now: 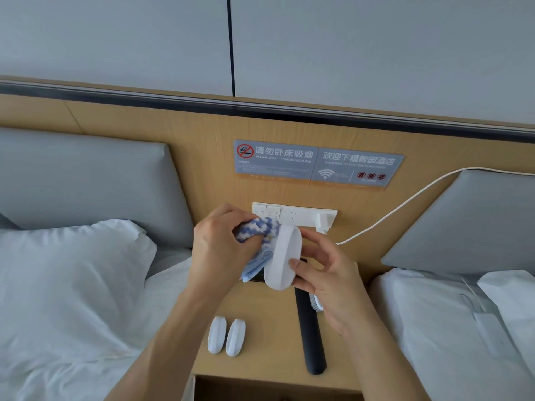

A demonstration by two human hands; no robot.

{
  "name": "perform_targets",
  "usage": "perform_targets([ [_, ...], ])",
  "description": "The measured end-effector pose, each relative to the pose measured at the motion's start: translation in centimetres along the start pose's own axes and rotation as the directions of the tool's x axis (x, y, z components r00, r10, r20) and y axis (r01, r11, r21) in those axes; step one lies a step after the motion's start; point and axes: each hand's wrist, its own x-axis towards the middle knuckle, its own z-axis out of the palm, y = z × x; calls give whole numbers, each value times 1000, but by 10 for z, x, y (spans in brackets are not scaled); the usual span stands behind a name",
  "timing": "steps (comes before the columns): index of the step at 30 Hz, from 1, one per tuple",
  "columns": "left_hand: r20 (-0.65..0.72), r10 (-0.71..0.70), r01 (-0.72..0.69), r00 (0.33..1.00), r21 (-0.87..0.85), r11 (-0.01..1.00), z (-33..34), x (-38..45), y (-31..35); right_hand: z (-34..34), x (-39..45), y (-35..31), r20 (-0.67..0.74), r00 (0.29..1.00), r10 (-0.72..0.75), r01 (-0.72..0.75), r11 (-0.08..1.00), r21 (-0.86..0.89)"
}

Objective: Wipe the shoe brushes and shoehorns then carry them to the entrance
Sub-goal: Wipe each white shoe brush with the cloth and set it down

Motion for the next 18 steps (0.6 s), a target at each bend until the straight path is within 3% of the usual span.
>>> perform_targets([
  [7, 31, -59, 59, 998, -4, 998, 5, -10, -25, -13, 4, 21, -38, 971, 236, -230, 966, 120],
  [18, 111, -205, 201, 972, 48, 978, 35, -38, -79, -30, 15, 104, -93, 829, 551, -542, 834, 107],
])
